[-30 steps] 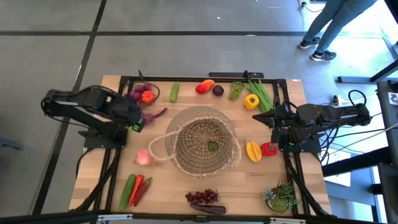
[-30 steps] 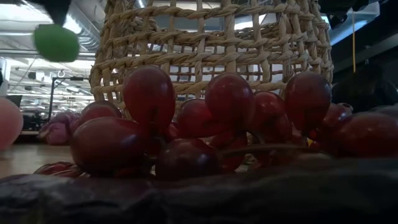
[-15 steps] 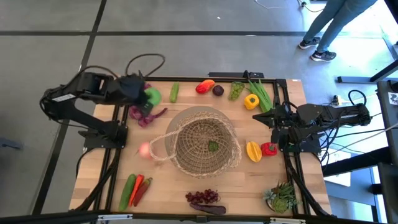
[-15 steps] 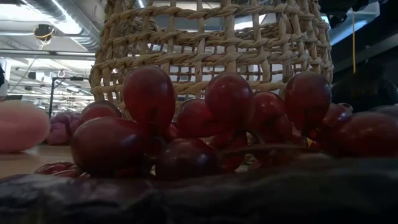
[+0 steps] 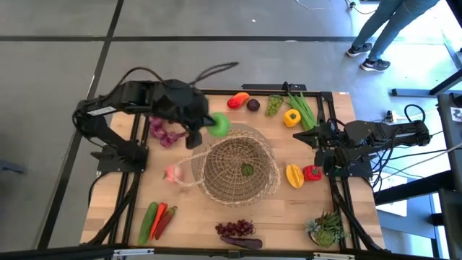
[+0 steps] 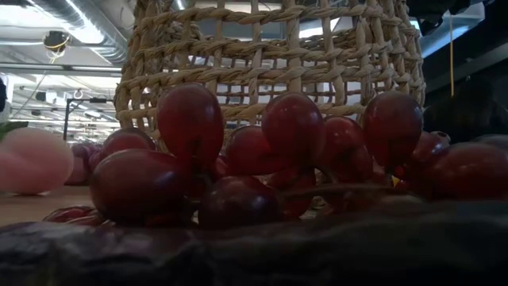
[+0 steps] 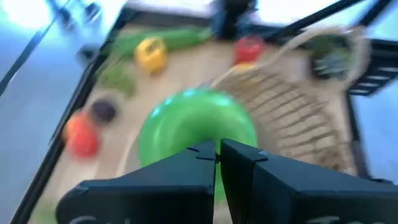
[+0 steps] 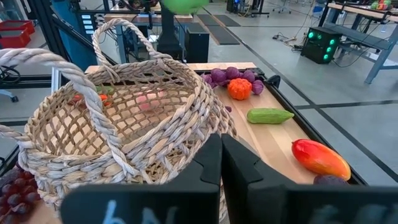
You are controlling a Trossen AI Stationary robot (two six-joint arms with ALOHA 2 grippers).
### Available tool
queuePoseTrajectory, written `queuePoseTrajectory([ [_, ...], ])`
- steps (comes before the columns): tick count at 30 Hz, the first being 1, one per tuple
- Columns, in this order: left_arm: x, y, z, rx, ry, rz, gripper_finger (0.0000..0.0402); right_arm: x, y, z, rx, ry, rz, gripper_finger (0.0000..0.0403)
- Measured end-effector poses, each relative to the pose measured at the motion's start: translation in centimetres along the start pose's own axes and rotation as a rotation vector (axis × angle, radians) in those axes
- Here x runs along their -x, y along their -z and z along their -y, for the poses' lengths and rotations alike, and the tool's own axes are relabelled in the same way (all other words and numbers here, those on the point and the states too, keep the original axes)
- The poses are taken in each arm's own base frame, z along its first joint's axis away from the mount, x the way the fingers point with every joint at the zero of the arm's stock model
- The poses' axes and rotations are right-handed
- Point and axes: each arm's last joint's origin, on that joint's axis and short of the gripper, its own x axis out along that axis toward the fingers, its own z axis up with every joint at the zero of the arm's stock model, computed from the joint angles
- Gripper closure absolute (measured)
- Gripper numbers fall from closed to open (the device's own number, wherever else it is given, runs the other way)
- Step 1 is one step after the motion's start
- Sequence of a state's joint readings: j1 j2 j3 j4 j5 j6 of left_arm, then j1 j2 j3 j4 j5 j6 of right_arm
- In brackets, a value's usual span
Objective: Build produce basket
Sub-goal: Put the green apple into the brown basket
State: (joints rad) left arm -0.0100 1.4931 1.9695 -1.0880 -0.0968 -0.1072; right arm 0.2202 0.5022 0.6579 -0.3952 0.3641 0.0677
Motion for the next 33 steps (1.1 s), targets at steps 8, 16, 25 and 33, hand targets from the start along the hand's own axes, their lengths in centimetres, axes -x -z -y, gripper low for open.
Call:
queuePoseTrajectory([
  [8,-2.6,-0.1,2.1,-0.165,0.187,-0.071,0.0401,0.0,0.2,0.0,0.008,0.002,-0.023,0.0402],
  [16,-7.3,0.9,3.4,-0.230,0.241,-0.217,0.0401,0.0,0.5,0.0,0.018,0.004,-0.052,0.0402],
  [25,-14.9,2.7,4.6,-0.201,0.227,-0.377,0.0401,0.0,0.5,0.0,0.018,0.004,-0.051,0.0402],
  [33,-20.3,4.9,3.9,-0.195,0.119,-0.513,0.0401,0.0,0.5,0.0,0.016,0.003,-0.047,0.0402],
])
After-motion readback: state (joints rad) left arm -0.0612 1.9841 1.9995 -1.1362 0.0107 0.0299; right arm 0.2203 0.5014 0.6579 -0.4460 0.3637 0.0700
